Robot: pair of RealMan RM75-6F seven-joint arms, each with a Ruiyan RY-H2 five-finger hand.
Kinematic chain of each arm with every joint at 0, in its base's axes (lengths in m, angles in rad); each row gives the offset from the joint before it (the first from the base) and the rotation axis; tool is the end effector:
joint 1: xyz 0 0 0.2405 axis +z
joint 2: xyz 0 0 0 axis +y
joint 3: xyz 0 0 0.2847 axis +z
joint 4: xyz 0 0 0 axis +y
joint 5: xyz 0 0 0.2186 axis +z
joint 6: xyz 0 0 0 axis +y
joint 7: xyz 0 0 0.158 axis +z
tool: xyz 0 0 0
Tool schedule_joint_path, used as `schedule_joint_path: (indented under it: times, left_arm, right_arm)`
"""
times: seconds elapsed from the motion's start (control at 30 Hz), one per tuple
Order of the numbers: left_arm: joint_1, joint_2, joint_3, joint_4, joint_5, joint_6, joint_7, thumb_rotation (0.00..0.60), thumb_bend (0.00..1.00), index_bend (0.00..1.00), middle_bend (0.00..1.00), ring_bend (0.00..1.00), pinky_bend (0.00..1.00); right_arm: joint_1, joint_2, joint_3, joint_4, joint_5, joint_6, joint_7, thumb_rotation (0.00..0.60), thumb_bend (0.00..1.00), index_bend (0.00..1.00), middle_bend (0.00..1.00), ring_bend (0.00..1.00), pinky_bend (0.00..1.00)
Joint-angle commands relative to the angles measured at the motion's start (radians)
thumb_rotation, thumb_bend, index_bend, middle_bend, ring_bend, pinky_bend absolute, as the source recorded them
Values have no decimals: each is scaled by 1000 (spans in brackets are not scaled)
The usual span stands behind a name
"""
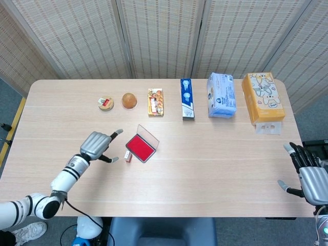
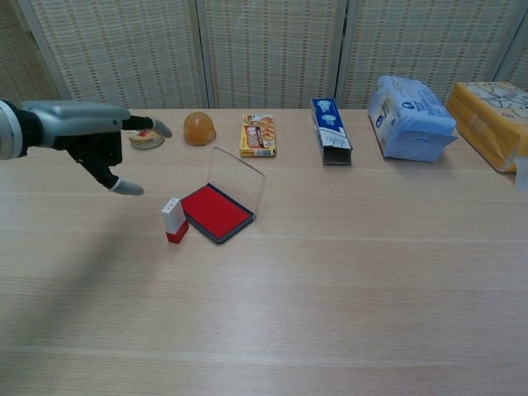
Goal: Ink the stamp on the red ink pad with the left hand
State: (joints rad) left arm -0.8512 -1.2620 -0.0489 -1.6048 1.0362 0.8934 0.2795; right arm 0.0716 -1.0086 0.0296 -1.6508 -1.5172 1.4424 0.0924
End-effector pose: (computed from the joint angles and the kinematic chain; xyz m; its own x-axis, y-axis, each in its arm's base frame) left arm -0.1829 0.3930 0.0436 0.5636 0.3001 0.7696 0.8083 -0.3921 -0.4391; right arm -0.3439 -0.1886 0.1886 0.3777 -0.0666 0.9235 -0.9257 -0.0062 0.3781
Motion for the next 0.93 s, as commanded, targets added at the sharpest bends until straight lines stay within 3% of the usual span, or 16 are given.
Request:
schedule_joint_path:
  times: [0.03, 0.2, 0.33, 0.37, 0.53, 0.93]
  left_arm:
    - [156, 134, 16, -133, 115, 194, -120, 429, 262, 0, 774, 630, 681]
    - [336, 170, 83, -89, 281, 375, -353, 514, 262, 0, 413, 385, 600]
    - [451, 137, 133, -5, 362, 488, -452, 560, 262, 0, 54, 77, 409]
    - [484, 122, 144, 23, 378, 522, -469, 568, 262, 0, 25, 45, 372]
    - [589, 66, 165, 110, 412, 627, -465, 577, 261, 0, 0, 0, 252]
    - [653, 68, 181, 97, 574, 718, -405, 583, 262, 0, 0, 0, 215]
  right_arm:
    - [0, 1, 1, 1, 2, -1, 1, 600, 209, 0, 0, 0, 0]
    - [14, -1, 7, 4, 30, -38, -5, 600, 210, 0, 0, 0, 0]
    - [35, -6, 12, 7, 57, -88, -15, 600, 210, 0, 0, 0, 0]
    - [42, -7, 13, 8, 65, -102, -19, 600, 209, 0, 0, 0, 0]
    - [60, -14, 22, 13, 99, -141, -35, 600, 210, 0, 0, 0, 0]
    - [58, -16, 2, 0, 65, -133, -46, 600, 211, 0, 0, 0, 0]
